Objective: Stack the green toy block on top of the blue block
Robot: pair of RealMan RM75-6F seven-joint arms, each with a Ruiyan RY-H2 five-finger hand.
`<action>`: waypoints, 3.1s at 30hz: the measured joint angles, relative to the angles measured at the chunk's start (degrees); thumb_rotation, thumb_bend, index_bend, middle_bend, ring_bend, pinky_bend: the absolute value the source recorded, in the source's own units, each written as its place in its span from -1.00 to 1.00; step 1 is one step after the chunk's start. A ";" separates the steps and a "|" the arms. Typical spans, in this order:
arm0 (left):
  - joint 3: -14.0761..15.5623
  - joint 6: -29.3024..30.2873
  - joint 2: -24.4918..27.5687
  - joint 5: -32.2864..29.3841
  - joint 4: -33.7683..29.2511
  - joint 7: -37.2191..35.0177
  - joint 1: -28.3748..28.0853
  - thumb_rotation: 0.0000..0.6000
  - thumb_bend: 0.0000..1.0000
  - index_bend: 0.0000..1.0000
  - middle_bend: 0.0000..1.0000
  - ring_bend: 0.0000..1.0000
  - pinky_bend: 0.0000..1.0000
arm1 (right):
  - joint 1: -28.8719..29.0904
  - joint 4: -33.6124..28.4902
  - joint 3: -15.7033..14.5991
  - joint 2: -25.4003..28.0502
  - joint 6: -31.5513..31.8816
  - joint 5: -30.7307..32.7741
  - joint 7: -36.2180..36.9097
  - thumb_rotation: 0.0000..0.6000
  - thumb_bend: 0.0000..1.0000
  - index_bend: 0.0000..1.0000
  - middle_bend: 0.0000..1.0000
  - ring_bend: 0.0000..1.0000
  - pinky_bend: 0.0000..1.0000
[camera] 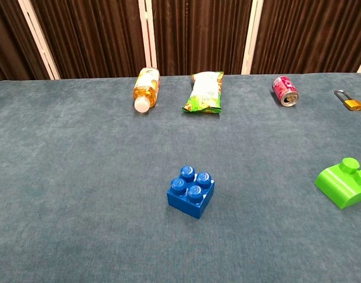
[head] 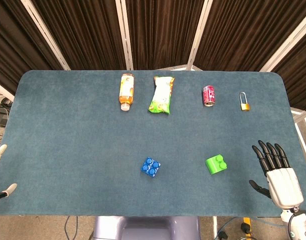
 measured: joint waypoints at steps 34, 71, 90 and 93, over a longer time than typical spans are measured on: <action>-2.39 -6.04 -2.47 -8.25 -0.46 5.26 -3.09 1.00 -1.00 -1.00 -1.00 -1.00 -1.00 | 19.41 14.47 -0.87 -11.03 -31.85 -0.15 -10.75 1.00 -1.00 -0.83 -0.66 -0.92 -0.69; -2.83 -8.62 -2.64 -11.44 -0.20 5.67 -4.67 1.00 -1.00 -1.00 -1.00 -1.00 -1.00 | 30.35 13.62 -4.14 -7.68 -22.80 -14.11 -2.32 1.00 -0.29 -0.04 0.06 -0.19 0.08; -4.25 -11.23 -2.97 -16.53 1.17 5.91 -6.06 1.00 -1.00 -1.00 -1.00 -1.00 -1.00 | 46.39 4.33 2.62 -17.98 -44.69 -12.27 -16.46 1.00 -0.24 -0.03 0.06 -0.19 0.08; -4.55 -11.45 -2.87 -17.27 1.51 5.47 -6.19 1.00 -1.00 -1.00 -1.00 -1.00 -1.00 | 47.87 5.18 3.71 -19.48 -46.19 -10.89 -17.69 1.00 -0.24 -0.04 0.06 -0.19 0.08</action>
